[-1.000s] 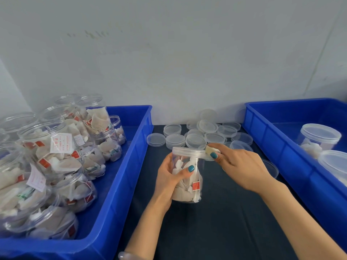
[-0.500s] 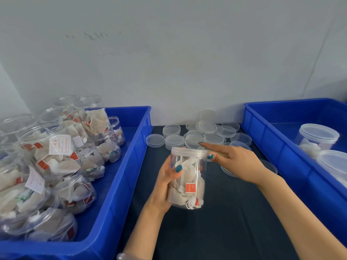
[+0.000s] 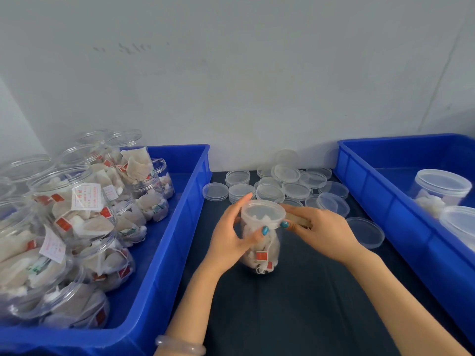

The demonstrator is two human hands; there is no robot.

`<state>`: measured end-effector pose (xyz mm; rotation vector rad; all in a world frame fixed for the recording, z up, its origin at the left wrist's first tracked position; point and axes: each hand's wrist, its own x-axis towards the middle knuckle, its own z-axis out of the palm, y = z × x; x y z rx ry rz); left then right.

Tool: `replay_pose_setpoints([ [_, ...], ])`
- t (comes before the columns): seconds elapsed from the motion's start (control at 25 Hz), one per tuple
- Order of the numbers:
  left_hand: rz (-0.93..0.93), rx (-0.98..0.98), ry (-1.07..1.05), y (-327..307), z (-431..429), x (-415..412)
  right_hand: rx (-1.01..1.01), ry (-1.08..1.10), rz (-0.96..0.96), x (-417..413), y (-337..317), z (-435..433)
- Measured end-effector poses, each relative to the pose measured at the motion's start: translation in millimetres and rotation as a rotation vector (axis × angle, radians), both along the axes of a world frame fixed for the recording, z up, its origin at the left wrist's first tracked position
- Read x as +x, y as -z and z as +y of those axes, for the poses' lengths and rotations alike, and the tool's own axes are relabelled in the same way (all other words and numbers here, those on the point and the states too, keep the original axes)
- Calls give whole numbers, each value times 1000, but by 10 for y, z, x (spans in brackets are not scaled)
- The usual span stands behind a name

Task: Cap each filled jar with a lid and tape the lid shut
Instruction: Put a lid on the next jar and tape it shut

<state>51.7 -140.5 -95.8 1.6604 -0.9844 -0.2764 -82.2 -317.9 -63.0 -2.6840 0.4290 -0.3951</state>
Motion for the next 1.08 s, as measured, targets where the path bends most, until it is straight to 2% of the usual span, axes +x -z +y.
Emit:
replay_pose_setpoints([
  [0.08, -153, 155, -36, -52, -26, -5, -79, -12, -49, 12, 50, 30],
  [0.2, -447, 523, -165, -231, -154, -89, -148, -58, -55, 42, 80, 47],
  [0.28, -589, 625, -229, -309, -250, -123, -152, -87, -26, 31, 86, -5],
  [0.4, -667, 583, -241, -310, -259, -78, -107, -157, 17, -44, 86, -121],
  [0.56, -694, 490, -195, -282, -292, -28, -344, -130, -36, -4, 129, -205],
  [0.76, -638, 407, -130, -284, -350, -67, -516, -104, -225, 84, 117, -133],
  [1.08, -494, 390, -110, -345, -308, -35, -515, -124, -182, 297, 97, -192],
])
